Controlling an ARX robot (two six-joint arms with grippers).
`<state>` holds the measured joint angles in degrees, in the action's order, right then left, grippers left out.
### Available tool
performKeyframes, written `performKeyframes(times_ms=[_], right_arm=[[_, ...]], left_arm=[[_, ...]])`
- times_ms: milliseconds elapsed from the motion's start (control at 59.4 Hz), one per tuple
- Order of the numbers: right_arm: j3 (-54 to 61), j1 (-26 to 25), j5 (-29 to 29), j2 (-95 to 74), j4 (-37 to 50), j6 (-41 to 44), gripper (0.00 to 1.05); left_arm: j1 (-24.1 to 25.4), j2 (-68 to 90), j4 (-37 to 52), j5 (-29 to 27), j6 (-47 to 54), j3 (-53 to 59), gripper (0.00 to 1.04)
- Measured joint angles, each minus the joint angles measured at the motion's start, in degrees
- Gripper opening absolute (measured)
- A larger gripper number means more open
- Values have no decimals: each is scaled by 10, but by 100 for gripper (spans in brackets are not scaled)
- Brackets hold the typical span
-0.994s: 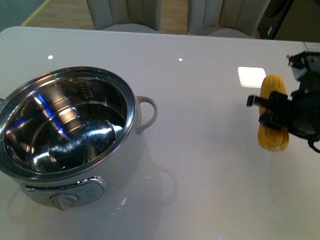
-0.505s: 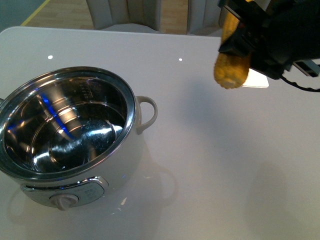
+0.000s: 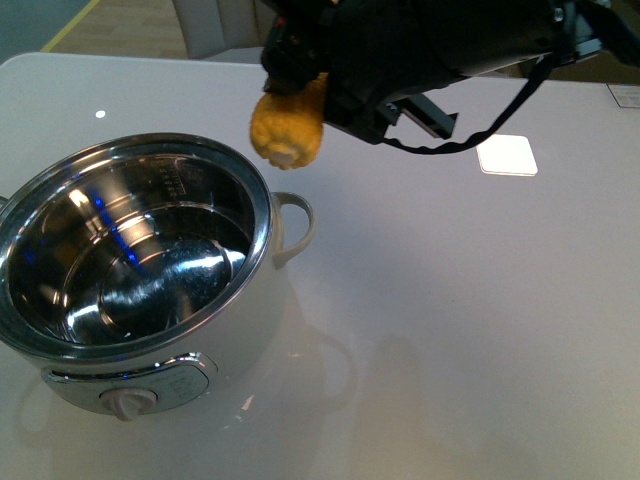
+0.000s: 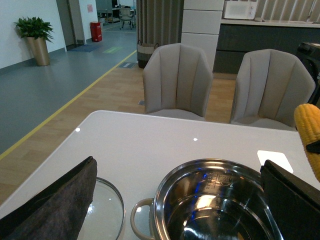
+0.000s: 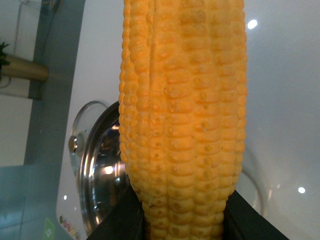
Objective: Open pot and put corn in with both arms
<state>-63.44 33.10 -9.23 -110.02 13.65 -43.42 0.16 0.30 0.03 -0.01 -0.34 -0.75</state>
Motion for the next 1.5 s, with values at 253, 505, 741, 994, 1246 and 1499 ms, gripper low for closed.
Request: performKeyframes(times_ms=[253, 505, 741, 994, 1246, 1499], right_arm=[[-41, 43, -14, -36, -16, -10, 23], [-67, 76, -28, -79, -32, -21, 23], [-90, 104, -40, -110, -56, -15, 23], [-99, 113, -43, -125, -67, -4, 23], [-100, 115, -42, -134, -70, 0, 56], [-99, 111, -41, -134, -69, -1, 97]], left_arm=[[0, 0, 0, 0, 0, 0, 98], [0, 0, 0, 0, 0, 0, 98], [0, 0, 0, 0, 0, 0, 98], [0, 0, 0, 0, 0, 0, 98], [0, 0, 0, 0, 0, 0, 98], [0, 0, 0, 0, 0, 0, 98]])
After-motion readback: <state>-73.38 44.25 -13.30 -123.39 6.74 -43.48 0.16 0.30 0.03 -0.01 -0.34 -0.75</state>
